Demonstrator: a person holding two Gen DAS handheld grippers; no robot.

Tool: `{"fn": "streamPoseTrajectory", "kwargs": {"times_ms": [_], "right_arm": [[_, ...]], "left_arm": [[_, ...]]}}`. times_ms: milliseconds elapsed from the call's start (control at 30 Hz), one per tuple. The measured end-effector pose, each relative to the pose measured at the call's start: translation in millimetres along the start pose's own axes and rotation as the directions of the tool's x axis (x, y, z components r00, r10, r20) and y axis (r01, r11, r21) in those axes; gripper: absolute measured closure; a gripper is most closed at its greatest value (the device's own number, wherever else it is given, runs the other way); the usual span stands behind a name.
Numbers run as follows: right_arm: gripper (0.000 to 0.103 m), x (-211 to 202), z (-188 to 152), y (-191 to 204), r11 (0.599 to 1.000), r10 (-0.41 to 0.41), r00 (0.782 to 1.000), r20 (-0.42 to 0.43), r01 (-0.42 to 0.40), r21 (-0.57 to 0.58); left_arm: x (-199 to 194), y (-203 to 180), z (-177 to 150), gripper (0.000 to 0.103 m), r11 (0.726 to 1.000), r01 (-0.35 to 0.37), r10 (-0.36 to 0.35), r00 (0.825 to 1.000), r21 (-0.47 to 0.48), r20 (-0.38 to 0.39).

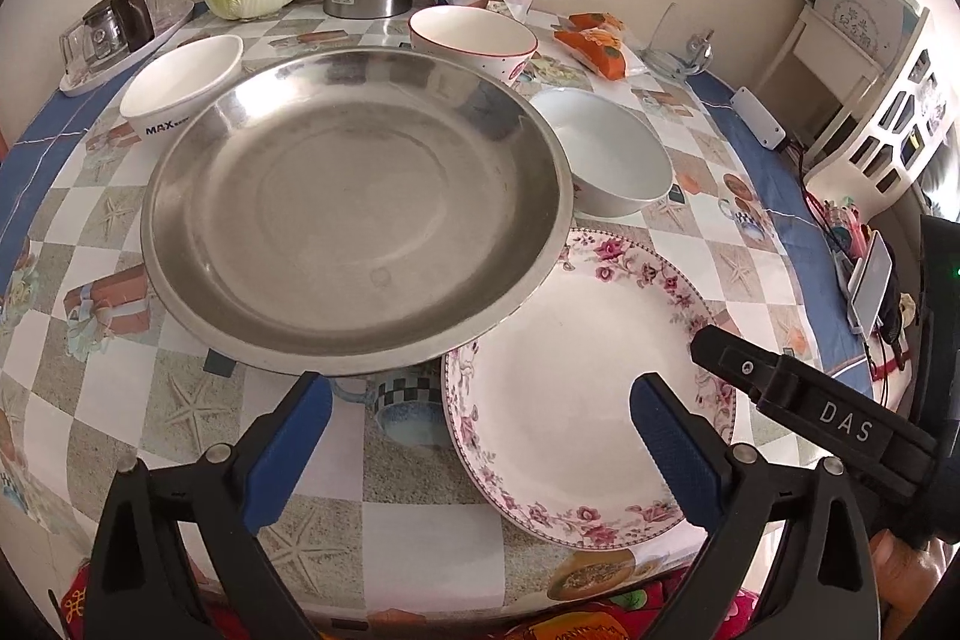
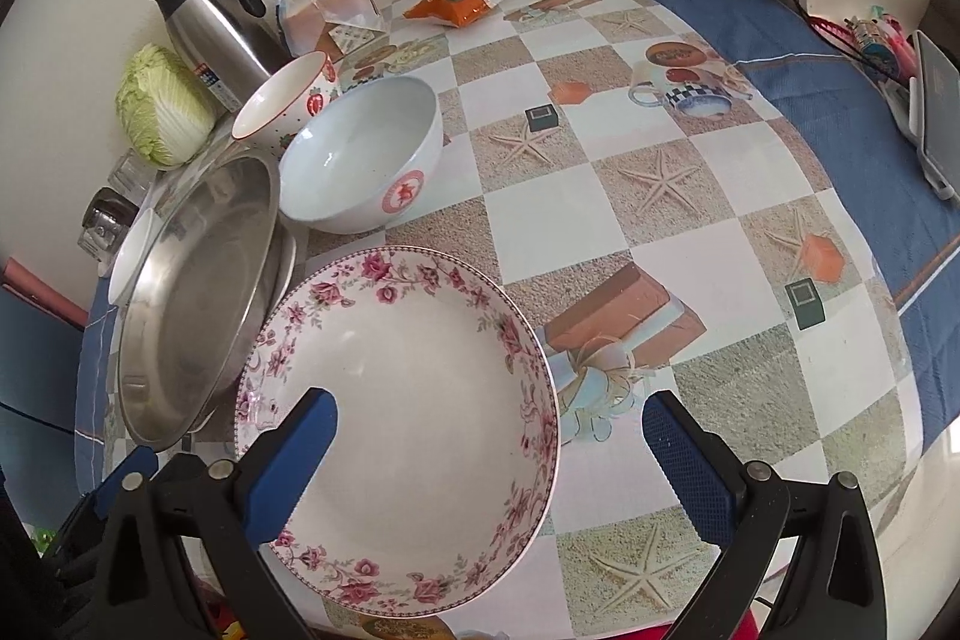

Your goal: Organize plates and bowls

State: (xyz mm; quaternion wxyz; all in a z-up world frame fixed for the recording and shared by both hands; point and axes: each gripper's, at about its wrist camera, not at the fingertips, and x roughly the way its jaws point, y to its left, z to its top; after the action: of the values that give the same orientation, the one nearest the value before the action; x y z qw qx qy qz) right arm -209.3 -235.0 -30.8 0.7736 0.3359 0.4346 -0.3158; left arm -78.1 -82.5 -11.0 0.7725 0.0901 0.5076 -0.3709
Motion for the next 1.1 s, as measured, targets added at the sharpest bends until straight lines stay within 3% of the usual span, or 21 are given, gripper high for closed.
{"fn": "streamPoseTrajectory", "kwargs": {"times_ms": [133, 367, 667, 733, 833, 1100], "right_arm": [[0.000, 1.2, 2.6, -7.2, 1.000, 0.008, 1.000, -0.004, -0.008, 0.030], [0.002, 6.8, 4.7, -17.9, 0.998, 0.019, 1.000, -0.021, -0.017, 0.068], [0.037, 13.3, 5.3, -24.6, 0.996, 0.048, 0.998, -0.034, -0.045, 0.081], [0.050, 14.9, 5.4, -25.7, 0.995, 0.059, 0.997, -0.041, -0.055, 0.086], [0.061, 17.4, 5.2, -25.4, 0.993, 0.085, 0.995, -0.051, -0.080, 0.088], [0.073, 22.4, 4.0, -21.7, 0.993, 0.094, 0.993, -0.071, -0.088, 0.079]], "left_arm": [[2.9, -4.4, -2.4, 0.003, 1.000, 0.015, -0.016, 1.000, -0.009, -0.009], [21.2, -1.8, -7.5, 0.003, 0.992, 0.066, -0.075, 0.994, -0.104, -0.076], [38.0, 11.3, -8.4, 0.003, 0.974, 0.058, -0.081, 0.992, -0.220, -0.099], [39.0, 14.1, -7.2, 0.003, 0.970, 0.058, -0.083, 0.992, -0.236, -0.098], [42.7, 16.2, -5.1, 0.003, 0.970, 0.038, -0.067, 0.991, -0.240, -0.112], [52.7, 16.7, -4.1, 0.003, 0.970, -0.020, -0.017, 0.989, -0.240, -0.150]]}}
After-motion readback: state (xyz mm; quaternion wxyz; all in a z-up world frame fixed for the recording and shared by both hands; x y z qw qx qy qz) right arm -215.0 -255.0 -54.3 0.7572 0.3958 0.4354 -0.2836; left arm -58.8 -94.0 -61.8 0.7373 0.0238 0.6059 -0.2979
